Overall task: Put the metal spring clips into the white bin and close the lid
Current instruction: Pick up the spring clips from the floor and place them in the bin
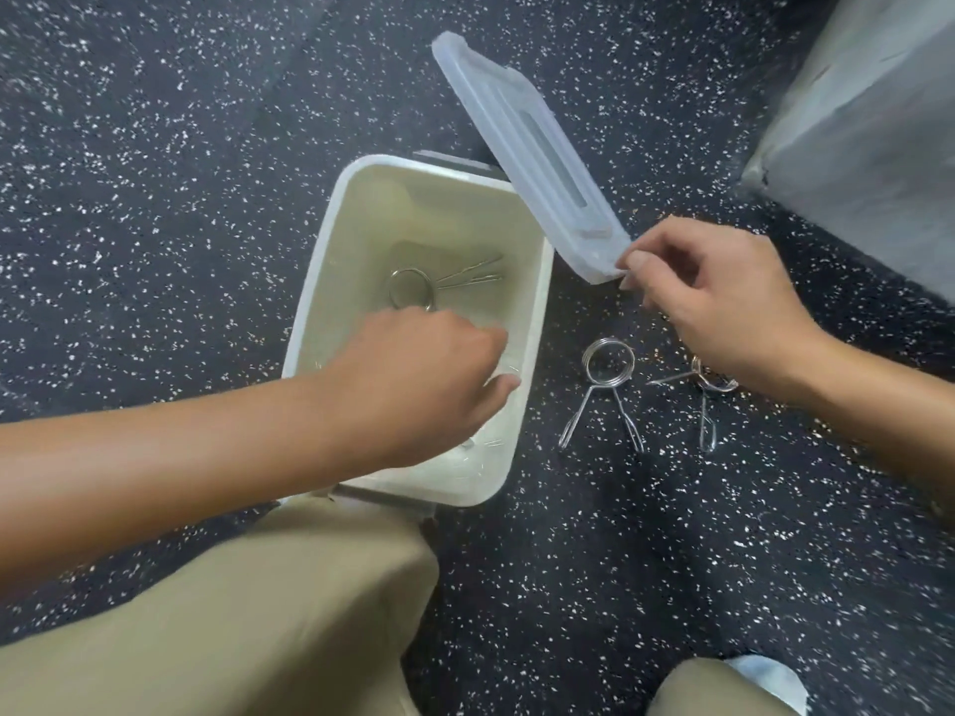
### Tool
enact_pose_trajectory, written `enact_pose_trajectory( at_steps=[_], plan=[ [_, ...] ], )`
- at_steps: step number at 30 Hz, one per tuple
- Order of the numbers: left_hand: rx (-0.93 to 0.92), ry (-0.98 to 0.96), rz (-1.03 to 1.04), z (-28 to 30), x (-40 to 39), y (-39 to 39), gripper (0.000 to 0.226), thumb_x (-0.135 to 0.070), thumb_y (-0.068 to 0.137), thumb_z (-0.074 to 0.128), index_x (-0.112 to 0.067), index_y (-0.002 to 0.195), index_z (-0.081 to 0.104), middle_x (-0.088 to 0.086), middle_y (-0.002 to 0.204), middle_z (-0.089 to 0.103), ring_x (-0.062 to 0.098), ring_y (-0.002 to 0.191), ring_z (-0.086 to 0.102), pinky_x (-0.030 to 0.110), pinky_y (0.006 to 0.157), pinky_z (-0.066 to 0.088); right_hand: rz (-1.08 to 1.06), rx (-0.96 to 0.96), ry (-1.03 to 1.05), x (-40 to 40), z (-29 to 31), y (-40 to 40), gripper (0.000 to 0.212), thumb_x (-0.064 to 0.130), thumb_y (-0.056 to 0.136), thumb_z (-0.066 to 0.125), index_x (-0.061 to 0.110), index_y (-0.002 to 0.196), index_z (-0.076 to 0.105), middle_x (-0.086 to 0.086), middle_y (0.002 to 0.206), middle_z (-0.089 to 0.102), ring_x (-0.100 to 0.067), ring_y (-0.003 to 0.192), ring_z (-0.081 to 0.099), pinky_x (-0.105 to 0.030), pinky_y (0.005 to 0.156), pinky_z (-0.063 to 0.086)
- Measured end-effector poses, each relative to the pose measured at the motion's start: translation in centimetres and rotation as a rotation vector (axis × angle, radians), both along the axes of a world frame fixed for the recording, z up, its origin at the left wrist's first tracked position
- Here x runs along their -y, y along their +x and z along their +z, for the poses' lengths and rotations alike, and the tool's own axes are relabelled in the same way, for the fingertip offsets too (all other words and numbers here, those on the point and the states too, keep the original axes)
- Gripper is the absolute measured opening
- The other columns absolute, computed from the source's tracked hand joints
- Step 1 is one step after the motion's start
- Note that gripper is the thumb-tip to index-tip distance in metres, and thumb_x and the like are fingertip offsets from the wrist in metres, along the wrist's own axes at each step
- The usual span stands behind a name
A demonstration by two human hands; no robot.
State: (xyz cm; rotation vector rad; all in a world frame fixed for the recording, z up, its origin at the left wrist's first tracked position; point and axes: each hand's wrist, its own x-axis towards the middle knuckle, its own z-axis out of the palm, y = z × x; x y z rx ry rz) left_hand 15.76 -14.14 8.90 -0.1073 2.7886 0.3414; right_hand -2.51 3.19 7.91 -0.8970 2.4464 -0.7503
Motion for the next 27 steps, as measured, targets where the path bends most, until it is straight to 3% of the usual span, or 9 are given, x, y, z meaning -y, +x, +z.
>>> enact_pose_trajectory(
  at_steps=[7,13,16,18,21,23,27],
  plan=[
    [0.002,0.002,-0.117,-1.8,-5.5,-4.7,0.033,-0.044,0.102,0.036,-0.016,0.089,0.045,0.006,0.083,0.061,0.031,0.065,0.046,0.034,0.052,0.028,-0.205,-0.017,0.096,-7.4,-2.9,-4.8,0.018,0.028,0.097,0.056,0.023,0.092,0.072,0.010,0.080,0.072,-0.015,0.074,0.068,-0.029,0.070,0.052],
    [0.032,-0.116,-0.183,-5.5,-9.1,-8.4,0.023,-0.030,0.098,0.046,-0.010,0.097,0.058,0.010,0.086,0.068,0.032,0.063,0.049,0.032,0.049,0.026,-0.096,0.029,0.380,-11.7,-7.7,-5.4,0.016,0.027,0.096,0.061,0.017,0.102,0.072,-0.002,0.097,0.072,-0.021,0.088,0.064,-0.033,0.080,0.049],
    [0.081,-0.125,-0.220,-7.2,-10.6,-9.6,0.023,-0.029,0.098,0.048,-0.009,0.103,0.060,0.010,0.093,0.069,0.032,0.066,0.052,0.030,0.048,0.026,-0.023,0.066,0.447,-12.9,-9.4,-5.1,0.015,0.030,0.095,0.062,0.020,0.100,0.072,0.001,0.095,0.071,-0.019,0.085,0.063,-0.031,0.076,0.048],
    [0.142,-0.102,-0.268,-8.3,-11.3,-9.9,0.034,-0.037,0.099,0.048,-0.012,0.118,0.060,0.010,0.115,0.063,0.032,0.087,0.060,0.034,0.057,0.037,0.002,0.086,0.443,-13.3,-9.8,-4.9,0.014,0.032,0.095,0.061,0.023,0.097,0.072,0.003,0.092,0.071,-0.016,0.081,0.062,-0.031,0.074,0.049],
    [0.267,-0.114,-0.391,-9.6,-11.7,-9.7,0.048,-0.047,0.101,0.046,-0.015,0.136,0.055,0.011,0.139,0.045,0.032,0.121,0.048,0.040,0.077,0.050,0.045,0.098,0.464,-13.5,-10.2,-4.5,0.018,0.034,0.095,0.059,0.027,0.093,0.075,0.005,0.091,0.072,-0.019,0.084,0.065,-0.036,0.079,0.055],
    [0.317,-0.131,-0.437,-10.4,-11.9,-9.3,0.050,-0.048,0.102,0.042,-0.016,0.137,0.057,0.011,0.143,0.043,0.031,0.127,0.042,0.043,0.090,0.052,0.069,0.108,0.500,-13.5,-10.4,-4.1,0.021,0.033,0.094,0.058,0.025,0.094,0.078,0.005,0.095,0.074,-0.021,0.085,0.065,-0.037,0.080,0.056],
    [0.381,-0.202,-0.470,-11.6,-12.2,-8.4,0.058,-0.054,0.101,0.036,-0.014,0.136,0.059,0.015,0.152,0.038,0.033,0.135,0.034,0.044,0.104,0.039,0.092,0.098,0.593,-13.5,-10.7,-3.1,0.029,0.039,0.093,0.054,0.021,0.103,0.075,-0.002,0.102,0.071,-0.029,0.090,0.065,-0.039,0.079,0.056]
  ],
)
